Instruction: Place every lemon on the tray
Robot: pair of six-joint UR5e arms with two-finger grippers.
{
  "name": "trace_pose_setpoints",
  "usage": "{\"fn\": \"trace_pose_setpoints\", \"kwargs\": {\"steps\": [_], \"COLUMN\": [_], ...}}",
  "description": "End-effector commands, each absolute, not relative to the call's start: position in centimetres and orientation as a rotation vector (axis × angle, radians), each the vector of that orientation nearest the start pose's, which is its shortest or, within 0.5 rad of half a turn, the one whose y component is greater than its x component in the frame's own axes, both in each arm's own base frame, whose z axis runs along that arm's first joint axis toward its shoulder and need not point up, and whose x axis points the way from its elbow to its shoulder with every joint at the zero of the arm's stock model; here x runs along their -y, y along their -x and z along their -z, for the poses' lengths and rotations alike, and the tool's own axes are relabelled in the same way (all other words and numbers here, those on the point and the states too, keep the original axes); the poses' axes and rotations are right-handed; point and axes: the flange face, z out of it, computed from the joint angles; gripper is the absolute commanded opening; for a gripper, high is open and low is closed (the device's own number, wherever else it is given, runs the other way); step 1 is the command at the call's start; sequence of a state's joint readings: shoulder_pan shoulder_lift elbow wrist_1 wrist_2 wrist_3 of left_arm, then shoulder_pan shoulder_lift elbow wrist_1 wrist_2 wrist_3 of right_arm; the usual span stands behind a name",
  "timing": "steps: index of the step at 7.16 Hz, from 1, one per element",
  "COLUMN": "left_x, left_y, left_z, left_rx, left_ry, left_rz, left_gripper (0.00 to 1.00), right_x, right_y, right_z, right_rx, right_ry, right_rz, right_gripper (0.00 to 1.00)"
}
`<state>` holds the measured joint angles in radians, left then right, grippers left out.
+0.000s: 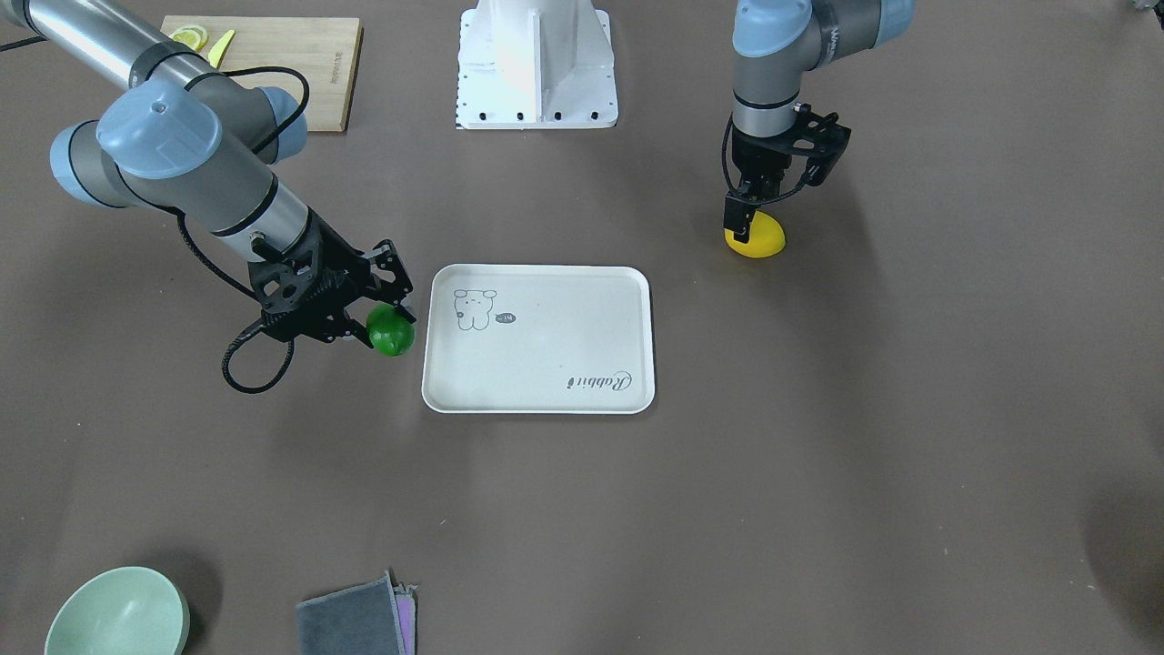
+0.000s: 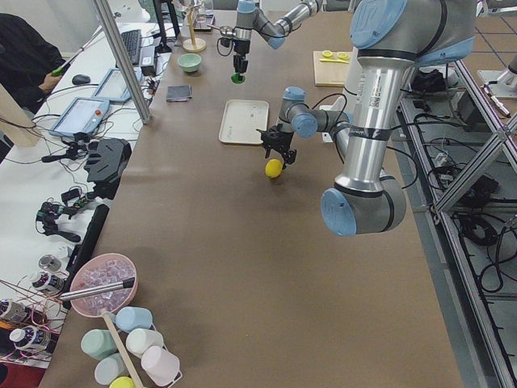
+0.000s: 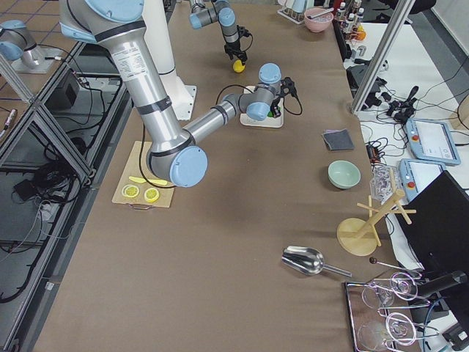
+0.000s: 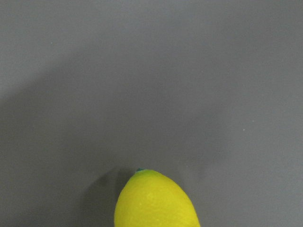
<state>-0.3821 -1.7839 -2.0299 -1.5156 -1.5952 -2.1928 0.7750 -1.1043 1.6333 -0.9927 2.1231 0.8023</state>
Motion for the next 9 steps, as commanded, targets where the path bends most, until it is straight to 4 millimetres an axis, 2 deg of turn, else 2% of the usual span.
{"fn": "trace_pose_setpoints", "kwargs": {"steps": [1,2,3,4,5,6,7,8,9], "left_x": [31.8,31.9,32.1,32.1,32.2,32.3,33.2,33.9,35.0], "left_y": [-45.7,-45.8,-46.4,-46.5,-46.5,-46.4,-45.0,-42.4,-41.4], "left_z": [-35.6,-35.7,-37.0,-37.4,-37.4,-37.3,-35.8,-33.1,-31.2], "left_rx": [-0.633,-0.63,-0.603,-0.596,-0.594,-0.597,-0.634,-0.688,-0.722], "left_ry": [0.111,0.109,0.105,0.101,0.097,0.095,0.077,0.039,0.006], "left_rz": [0.971,0.967,0.964,0.959,0.949,0.946,0.921,0.845,0.815], "left_gripper": [0.97,0.97,0.97,0.97,0.87,0.19,0.0,0.0,0.0], "right_x": [50.7,50.6,50.4,50.1,49.9,49.4,49.3,49.0,48.5], "right_y": [41.4,41.5,41.8,42.3,42.5,42.6,42.8,43.3,44.1], "right_z": [-28.4,-28.5,-28.4,-28.4,-28.3,-27.9,-27.7,-27.3,-26.8], "right_rx": [1.118,1.118,1.119,1.112,1.114,1.117,1.121,1.128,1.141], "right_ry": [-0.419,-0.419,-0.421,-0.425,-0.424,-0.433,-0.425,-0.42,-0.398], "right_rz": [0.304,0.306,0.31,0.31,0.313,0.316,0.303,0.301,0.287], "right_gripper": [0.0,0.0,0.0,0.0,0.0,0.0,0.0,0.0,0.0]}}
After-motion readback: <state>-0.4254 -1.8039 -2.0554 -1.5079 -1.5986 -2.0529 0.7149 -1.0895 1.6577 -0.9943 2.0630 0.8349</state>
